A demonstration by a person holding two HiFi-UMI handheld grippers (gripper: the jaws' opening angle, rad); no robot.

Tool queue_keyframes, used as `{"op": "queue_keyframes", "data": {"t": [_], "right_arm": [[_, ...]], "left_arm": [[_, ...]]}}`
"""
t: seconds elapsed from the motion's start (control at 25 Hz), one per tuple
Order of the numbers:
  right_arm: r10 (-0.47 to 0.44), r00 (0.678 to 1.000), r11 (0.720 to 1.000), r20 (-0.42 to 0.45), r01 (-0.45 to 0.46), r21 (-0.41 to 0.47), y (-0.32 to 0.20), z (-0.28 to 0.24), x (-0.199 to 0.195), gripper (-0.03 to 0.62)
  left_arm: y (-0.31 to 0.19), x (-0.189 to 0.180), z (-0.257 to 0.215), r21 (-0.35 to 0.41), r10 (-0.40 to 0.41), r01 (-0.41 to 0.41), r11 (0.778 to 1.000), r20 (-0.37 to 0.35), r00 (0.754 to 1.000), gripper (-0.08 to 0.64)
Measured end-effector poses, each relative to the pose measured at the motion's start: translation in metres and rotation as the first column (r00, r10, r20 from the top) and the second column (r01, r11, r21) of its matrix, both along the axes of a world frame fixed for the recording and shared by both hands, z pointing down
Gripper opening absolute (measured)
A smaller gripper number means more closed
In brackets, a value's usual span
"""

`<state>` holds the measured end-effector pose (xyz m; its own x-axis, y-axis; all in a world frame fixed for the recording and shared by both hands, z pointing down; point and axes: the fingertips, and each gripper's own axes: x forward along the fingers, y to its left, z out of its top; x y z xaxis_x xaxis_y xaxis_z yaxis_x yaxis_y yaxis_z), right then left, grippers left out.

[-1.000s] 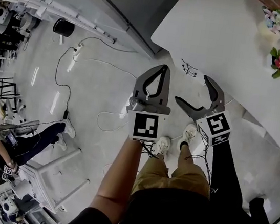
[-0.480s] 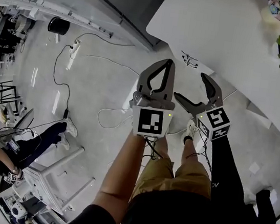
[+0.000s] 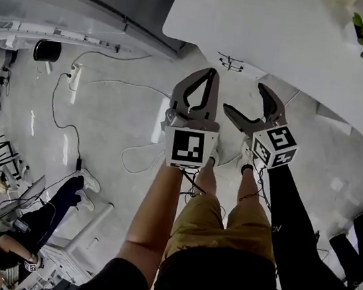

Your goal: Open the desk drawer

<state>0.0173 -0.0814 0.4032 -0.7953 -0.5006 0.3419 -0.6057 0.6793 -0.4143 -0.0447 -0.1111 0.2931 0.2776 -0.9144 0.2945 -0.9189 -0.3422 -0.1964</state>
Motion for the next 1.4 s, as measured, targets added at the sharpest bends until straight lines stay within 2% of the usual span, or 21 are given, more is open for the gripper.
{"op": "queue_keyframes", "data": {"t": [0.16, 0.28, 0.36, 0.52, 0.72, 0.88, 1.0, 1.04, 1.16, 1.28, 1.4], "right_arm": [[0.064, 0.996, 0.996, 0.054, -0.061, -0.065, -0.001, 0.020, -0.002, 0.479], [0.137, 0.984, 0.983, 0.117, -0.120, -0.141, -0.001, 0.032, -0.002, 0.479], [0.194, 0.968, 0.966, 0.159, -0.161, -0.200, -0.003, 0.042, -0.001, 0.479], [0.294, 0.939, 0.933, 0.179, -0.241, -0.266, -0.018, 0.067, -0.001, 0.479], [0.392, 0.892, 0.885, 0.227, -0.298, -0.358, -0.041, 0.093, -0.002, 0.477], [0.487, 0.826, 0.830, 0.283, -0.337, -0.444, -0.049, 0.105, 0.001, 0.476], [0.532, 0.778, 0.805, 0.335, -0.341, -0.485, -0.057, 0.105, -0.001, 0.469], [0.546, 0.759, 0.797, 0.353, -0.342, -0.497, -0.060, 0.104, -0.001, 0.440], [0.601, 0.688, 0.765, 0.407, -0.346, -0.543, -0.070, 0.109, 0.001, 0.428], [0.661, 0.618, 0.721, 0.427, -0.363, -0.590, -0.080, 0.125, 0.000, 0.428], [0.698, 0.556, 0.689, 0.451, -0.351, -0.634, -0.090, 0.135, -0.009, 0.428]], "left_arm": [[-0.001, -0.006, 0.021, -0.038, 0.008, -0.010, 0.999, -0.055, 0.998, 0.008], [0.003, -0.009, 0.032, -0.059, 0.009, -0.013, 0.998, -0.074, 0.997, 0.008], [0.005, -0.007, 0.038, -0.069, 0.014, -0.020, 0.997, -0.091, 0.996, 0.008], [0.001, -0.007, 0.053, -0.073, 0.038, -0.046, 0.996, -0.115, 0.993, 0.008], [-0.015, -0.011, 0.067, -0.083, 0.064, -0.075, 0.994, -0.132, 0.989, 0.008], [-0.021, -0.011, 0.077, -0.072, 0.111, -0.122, 0.990, -0.137, 0.984, 0.008], [-0.024, -0.015, 0.092, -0.102, 0.106, -0.120, 0.988, -0.135, 0.985, 0.008], [-0.026, -0.015, 0.095, -0.108, 0.107, -0.122, 0.987, -0.134, 0.985, 0.008], [-0.032, -0.012, 0.102, -0.112, 0.125, -0.141, 0.984, -0.143, 0.982, 0.008], [-0.039, -0.015, 0.114, -0.119, 0.141, -0.160, 0.980, -0.149, 0.979, 0.008], [-0.046, -0.017, 0.120, -0.126, 0.152, -0.173, 0.977, -0.159, 0.975, 0.008]]}}
